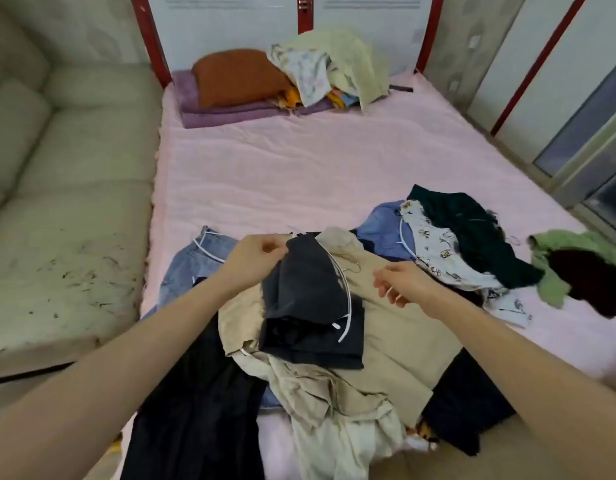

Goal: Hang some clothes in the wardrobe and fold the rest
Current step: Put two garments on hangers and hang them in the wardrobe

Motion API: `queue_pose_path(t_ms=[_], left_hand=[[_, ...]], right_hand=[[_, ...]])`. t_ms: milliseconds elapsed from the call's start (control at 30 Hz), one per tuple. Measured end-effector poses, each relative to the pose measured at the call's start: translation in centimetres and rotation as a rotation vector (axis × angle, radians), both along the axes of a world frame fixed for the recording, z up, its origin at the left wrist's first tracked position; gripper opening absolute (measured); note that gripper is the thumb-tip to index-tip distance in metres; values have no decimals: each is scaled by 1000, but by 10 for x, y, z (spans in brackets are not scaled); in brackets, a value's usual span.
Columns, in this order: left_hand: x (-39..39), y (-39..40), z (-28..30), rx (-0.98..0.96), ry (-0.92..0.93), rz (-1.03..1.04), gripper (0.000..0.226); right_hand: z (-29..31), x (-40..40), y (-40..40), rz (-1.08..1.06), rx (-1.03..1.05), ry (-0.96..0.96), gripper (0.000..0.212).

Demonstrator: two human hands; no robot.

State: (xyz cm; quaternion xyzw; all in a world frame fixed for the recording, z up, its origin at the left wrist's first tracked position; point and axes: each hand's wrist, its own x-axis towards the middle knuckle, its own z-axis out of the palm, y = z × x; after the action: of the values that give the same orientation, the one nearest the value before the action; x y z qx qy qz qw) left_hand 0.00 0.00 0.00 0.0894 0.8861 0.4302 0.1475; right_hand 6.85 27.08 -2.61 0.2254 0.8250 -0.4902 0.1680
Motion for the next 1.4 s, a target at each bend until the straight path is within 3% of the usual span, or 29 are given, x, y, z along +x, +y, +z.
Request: queue_pose_path(t_ms=[67,167,300,433,567,667,767,867,967,1033,1133,1300,1400], left_hand=[[-12,14,-28,-114,39,-16,18],[-39,37,-97,-262,-97,30,17],[-63,68,-151,-589,-74,102,38],[-63,99,-195,-481,-170,88,55],[-60,107,-234,-618,-302,120,75],[-66,103,-245,-619,-372,134,77],[-82,97,-251,-611,-504,65,76],[-90,105,-233,-593,-549,15,71],[-94,127,-191,-348,-479,114,54],[-97,145,-154,-9,-469,272,41],[-104,171,-93,575,-639,401,37],[-118,206,-8,890,-689,415,36],[-119,220,27,1033,-635,530,17]], right_hand=[[-29,-13,12,13,3,-83,23],[-97,-51,34,44,30,-211,21],[-177,-108,45,70,90,-247,27],[-235,-135,42,50,156,-269,18],[-284,-147,35,-63,-64,-372,27],[-285,-148,32,-206,-239,-352,23],[-256,-156,39,-346,-346,-172,22],[-204,-164,47,-327,-374,13,24],[-144,-167,52,-272,-389,123,32],[-108,-165,54,-297,-470,178,28],[-63,-158,52,-208,-467,253,19],[3,-140,48,13,-364,352,17],[36,-128,55,58,-399,333,16]])
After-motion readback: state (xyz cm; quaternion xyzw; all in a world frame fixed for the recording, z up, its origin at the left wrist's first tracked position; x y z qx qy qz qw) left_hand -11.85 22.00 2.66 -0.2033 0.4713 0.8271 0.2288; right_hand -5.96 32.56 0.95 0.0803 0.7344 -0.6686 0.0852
